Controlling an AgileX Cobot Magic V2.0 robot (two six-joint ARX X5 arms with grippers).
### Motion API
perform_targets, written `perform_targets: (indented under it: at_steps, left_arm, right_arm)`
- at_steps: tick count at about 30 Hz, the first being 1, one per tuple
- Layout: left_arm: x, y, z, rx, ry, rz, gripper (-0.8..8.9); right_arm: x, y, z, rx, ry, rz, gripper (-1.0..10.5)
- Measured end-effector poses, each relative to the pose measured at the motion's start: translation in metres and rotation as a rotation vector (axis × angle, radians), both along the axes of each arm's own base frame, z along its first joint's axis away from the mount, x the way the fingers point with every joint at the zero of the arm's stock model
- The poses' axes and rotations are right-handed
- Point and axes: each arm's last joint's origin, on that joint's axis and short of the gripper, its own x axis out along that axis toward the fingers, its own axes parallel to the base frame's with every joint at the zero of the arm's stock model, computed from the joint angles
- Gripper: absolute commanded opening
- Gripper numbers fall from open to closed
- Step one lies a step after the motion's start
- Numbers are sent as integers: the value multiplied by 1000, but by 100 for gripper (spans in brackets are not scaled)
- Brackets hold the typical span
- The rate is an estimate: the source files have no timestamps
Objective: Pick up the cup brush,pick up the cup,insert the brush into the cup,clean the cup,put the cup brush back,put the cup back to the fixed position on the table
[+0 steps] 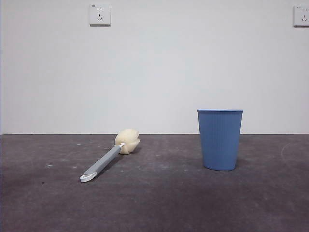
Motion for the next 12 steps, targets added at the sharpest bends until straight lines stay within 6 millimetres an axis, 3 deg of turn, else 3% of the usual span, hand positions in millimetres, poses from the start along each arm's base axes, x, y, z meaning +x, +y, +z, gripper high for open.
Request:
perform_targets:
  at_steps: [7, 12]
  left_arm:
    - [2, -2, 17, 69, 98, -137, -8]
    - [-1, -4, 21, 117, 156, -201, -8]
  right_arm:
    - [-1, 5, 19, -98, 164, 157, -12]
    - [-7, 7, 18, -133, 236, 220, -11]
